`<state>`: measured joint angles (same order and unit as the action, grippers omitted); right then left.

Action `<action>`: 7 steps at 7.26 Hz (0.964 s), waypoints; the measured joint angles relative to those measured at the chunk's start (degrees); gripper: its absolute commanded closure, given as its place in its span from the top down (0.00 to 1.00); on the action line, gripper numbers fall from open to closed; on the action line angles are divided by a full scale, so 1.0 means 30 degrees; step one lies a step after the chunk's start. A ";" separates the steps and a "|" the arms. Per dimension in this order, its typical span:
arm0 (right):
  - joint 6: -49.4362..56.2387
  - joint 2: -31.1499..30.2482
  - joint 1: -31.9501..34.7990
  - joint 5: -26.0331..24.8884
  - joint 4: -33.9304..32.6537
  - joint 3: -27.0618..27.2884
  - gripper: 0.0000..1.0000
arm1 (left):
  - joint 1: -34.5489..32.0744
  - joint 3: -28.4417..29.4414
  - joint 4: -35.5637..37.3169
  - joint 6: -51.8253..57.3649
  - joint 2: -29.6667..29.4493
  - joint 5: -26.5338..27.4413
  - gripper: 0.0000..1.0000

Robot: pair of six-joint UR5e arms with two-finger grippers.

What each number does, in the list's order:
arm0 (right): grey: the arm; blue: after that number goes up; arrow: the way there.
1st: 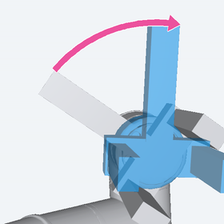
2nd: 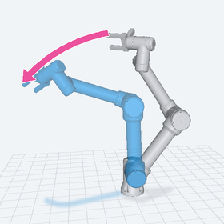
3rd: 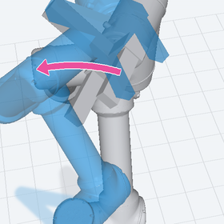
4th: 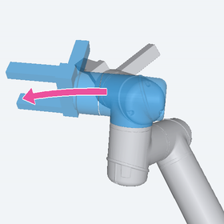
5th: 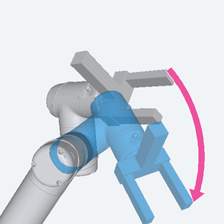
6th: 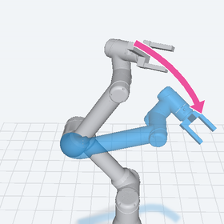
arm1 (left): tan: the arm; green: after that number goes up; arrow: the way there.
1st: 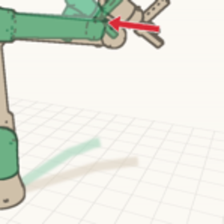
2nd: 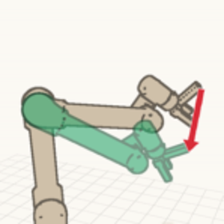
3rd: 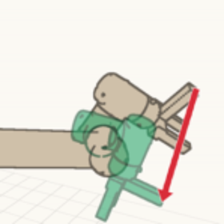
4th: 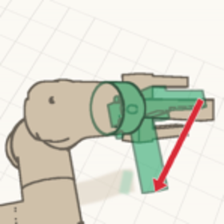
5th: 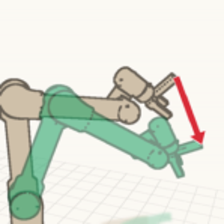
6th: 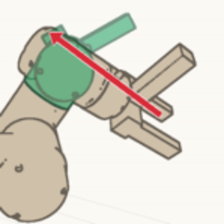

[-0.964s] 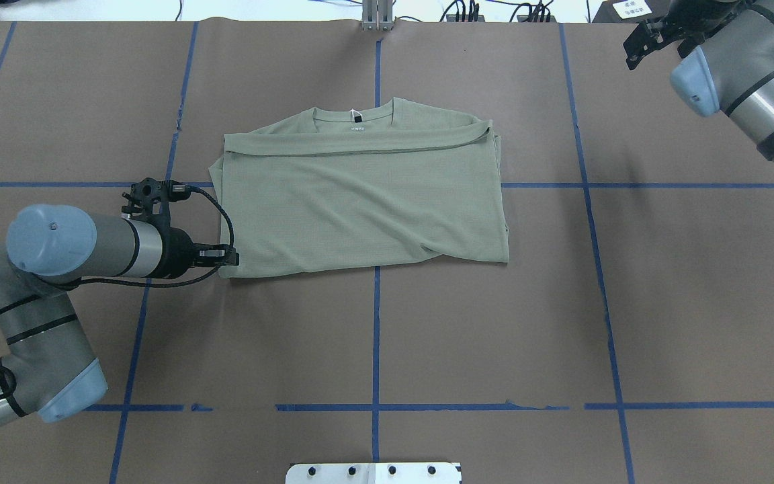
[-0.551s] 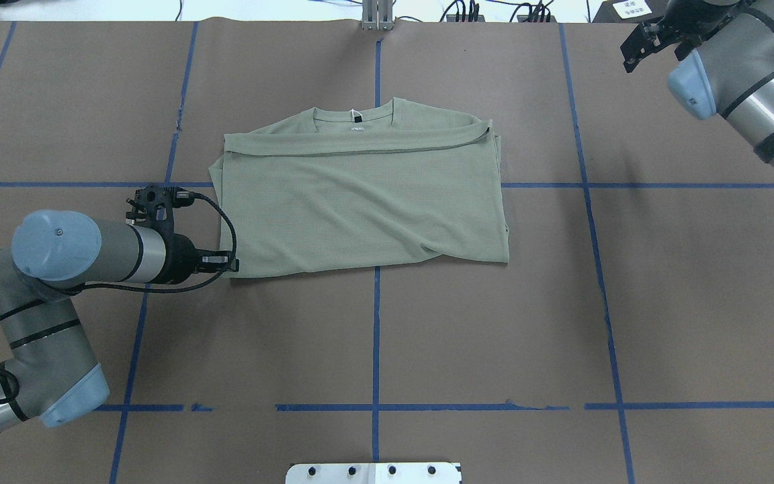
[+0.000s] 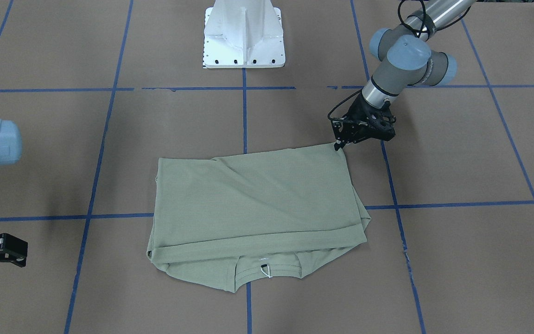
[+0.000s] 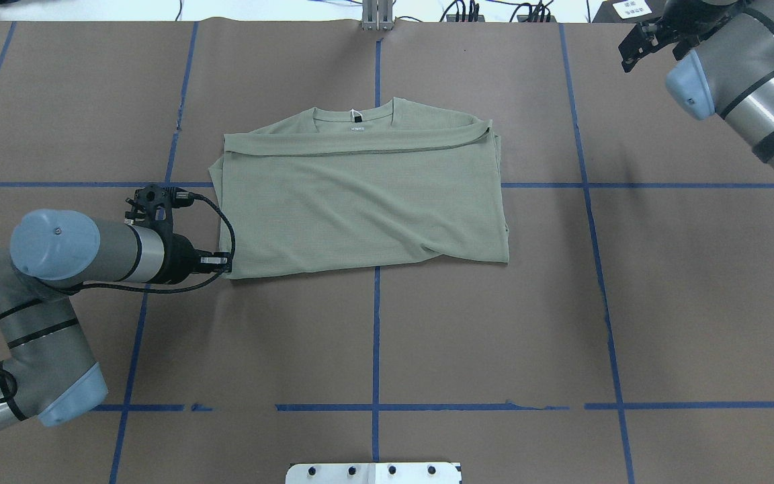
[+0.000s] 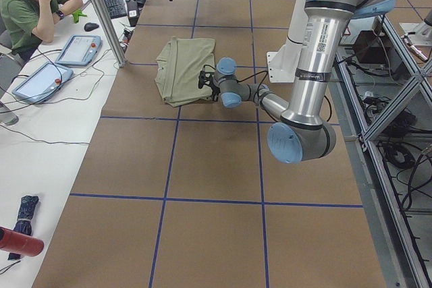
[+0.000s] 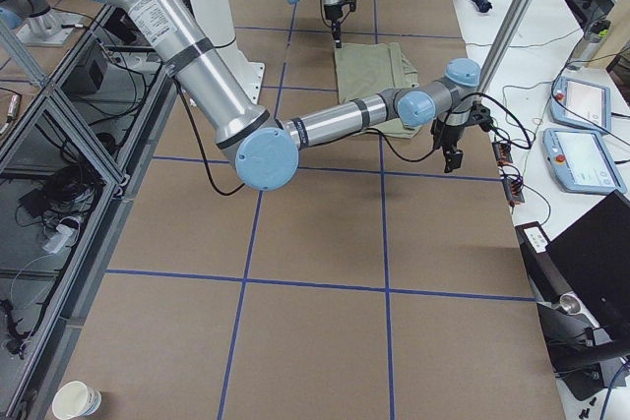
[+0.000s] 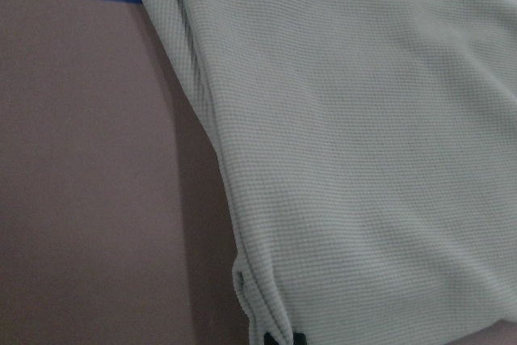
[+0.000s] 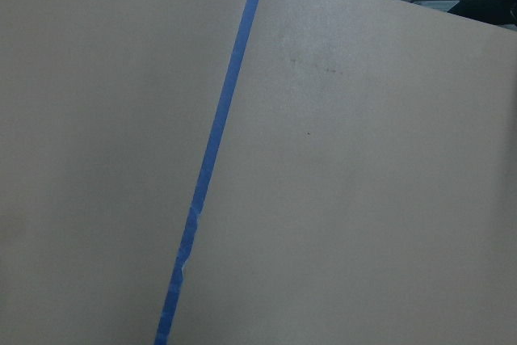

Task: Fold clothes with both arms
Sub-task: 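Grasp the folded shirt's side with the left gripper and drag it farther away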

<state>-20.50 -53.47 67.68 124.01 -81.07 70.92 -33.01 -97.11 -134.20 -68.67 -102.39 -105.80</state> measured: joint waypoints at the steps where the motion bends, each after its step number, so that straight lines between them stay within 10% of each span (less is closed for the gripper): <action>1: -0.0011 0.0006 0.0000 0.0000 0.0015 0.0001 1.00 | -0.0670 0.0048 0.0100 0.1445 0.0036 0.0004 0.00; 4: -0.0021 0.0020 -0.0002 -0.0007 0.0040 0.0002 1.00 | -0.4265 0.3150 0.0291 0.6599 -0.1180 -0.0025 0.00; 7: -0.0036 0.0124 -0.0002 -0.0003 0.0004 0.0101 1.00 | -0.7441 1.0657 0.0193 1.0877 -0.6289 0.0188 0.00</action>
<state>-20.61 -53.10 67.67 124.00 -81.06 71.23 -55.34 -65.14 -133.62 -36.04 -121.25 -105.24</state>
